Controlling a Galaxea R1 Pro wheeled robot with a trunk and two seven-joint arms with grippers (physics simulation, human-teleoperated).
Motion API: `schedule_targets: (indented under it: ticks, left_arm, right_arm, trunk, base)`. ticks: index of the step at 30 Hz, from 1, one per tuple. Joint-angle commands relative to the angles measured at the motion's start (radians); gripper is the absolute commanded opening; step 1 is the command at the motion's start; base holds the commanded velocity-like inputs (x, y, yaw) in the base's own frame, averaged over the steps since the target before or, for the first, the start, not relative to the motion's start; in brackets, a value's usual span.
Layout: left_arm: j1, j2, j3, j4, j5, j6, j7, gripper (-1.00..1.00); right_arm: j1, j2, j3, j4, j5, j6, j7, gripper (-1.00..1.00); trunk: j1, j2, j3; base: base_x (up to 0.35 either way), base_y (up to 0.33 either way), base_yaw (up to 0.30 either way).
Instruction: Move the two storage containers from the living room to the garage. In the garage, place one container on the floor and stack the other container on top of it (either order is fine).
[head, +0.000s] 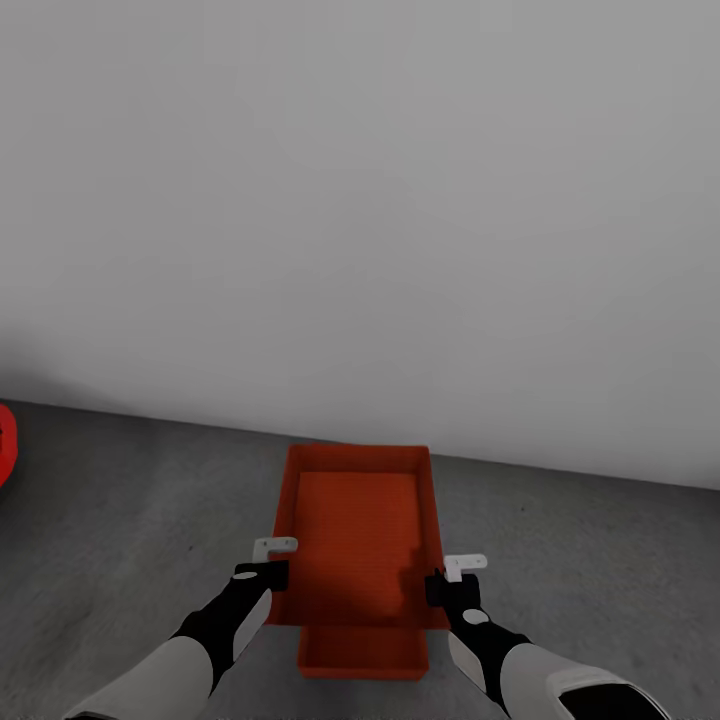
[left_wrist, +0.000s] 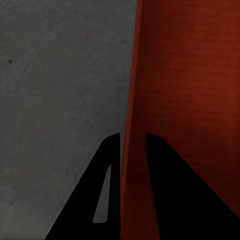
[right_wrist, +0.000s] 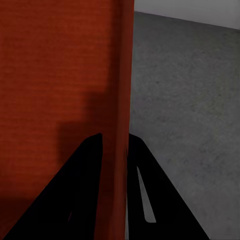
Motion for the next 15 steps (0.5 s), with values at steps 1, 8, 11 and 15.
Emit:
schedule_targets:
  ticks: [1, 8, 11, 15]
  left_arm:
    - [-0.001, 0.002, 0.046, -0.037, -0.007, 0.004, 0.013, -1.00]
    - [-0.001, 0.002, 0.046, -0.037, -0.007, 0.004, 0.013, -1.00]
    - [-0.001, 0.002, 0.046, -0.037, -0.007, 0.004, 0.013, -1.00]
    - [-0.001, 0.002, 0.046, -0.036, -0.007, 0.004, 0.013, -1.00]
  right_arm:
    - [0.000, -0.006, -0.052, 0.003, -0.017, -0.004, -0.004, -1.00]
    - [-0.001, -0.006, -0.052, 0.003, -0.017, -0.004, -0.004, -1.00]
    - [-0.001, -0.006, -0.052, 0.003, -0.017, -0.004, -0.004, -1.00]
    - [0.000, -0.006, -0.052, 0.003, -0.017, -0.004, -0.004, -1.00]
  trunk:
    - [0.000, -0.002, -0.004]
    - [0.000, -0.002, -0.015]
    - [0.000, -0.002, -0.020]
    - [0.000, -0.002, -0.026]
  base:
    - [0.000, 0.000, 0.000]
    - [0.000, 0.000, 0.000]
    - [0.000, 0.000, 0.000]
    - [0.000, 0.000, 0.000]
